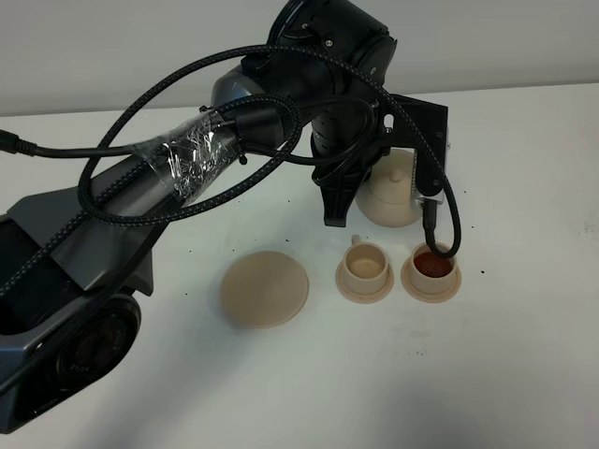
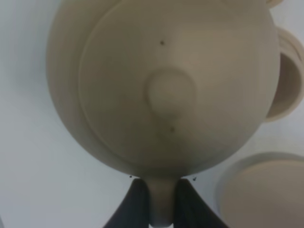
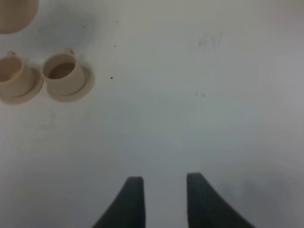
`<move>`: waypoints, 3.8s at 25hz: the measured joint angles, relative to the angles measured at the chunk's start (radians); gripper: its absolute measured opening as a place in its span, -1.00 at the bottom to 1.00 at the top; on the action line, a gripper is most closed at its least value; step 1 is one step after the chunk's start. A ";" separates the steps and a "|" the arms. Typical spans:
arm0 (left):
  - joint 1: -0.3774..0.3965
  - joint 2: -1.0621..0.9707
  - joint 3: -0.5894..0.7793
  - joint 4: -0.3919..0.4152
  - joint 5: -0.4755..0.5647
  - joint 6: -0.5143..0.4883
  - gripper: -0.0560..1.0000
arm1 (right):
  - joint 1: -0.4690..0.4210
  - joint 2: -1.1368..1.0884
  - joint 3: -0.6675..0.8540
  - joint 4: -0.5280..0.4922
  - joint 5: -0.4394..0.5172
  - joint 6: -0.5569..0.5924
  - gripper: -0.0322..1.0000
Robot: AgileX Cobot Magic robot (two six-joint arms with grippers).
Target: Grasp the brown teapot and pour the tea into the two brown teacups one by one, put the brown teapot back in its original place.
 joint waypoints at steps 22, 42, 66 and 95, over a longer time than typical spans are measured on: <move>0.119 -0.278 0.413 -0.026 0.002 0.052 -0.66 | 0.000 0.000 0.000 0.000 -0.001 0.000 -0.48; 0.083 -0.180 0.415 0.066 -0.053 -0.012 -0.66 | 0.000 0.000 0.000 0.002 -0.001 0.000 -0.48; 0.083 -0.158 0.415 0.066 -0.112 -0.120 -0.66 | 0.000 0.000 0.000 0.002 -0.001 0.000 -0.48; -0.005 -0.153 0.415 0.418 -0.308 0.005 -0.66 | 0.000 0.000 0.000 0.002 -0.001 0.000 -0.48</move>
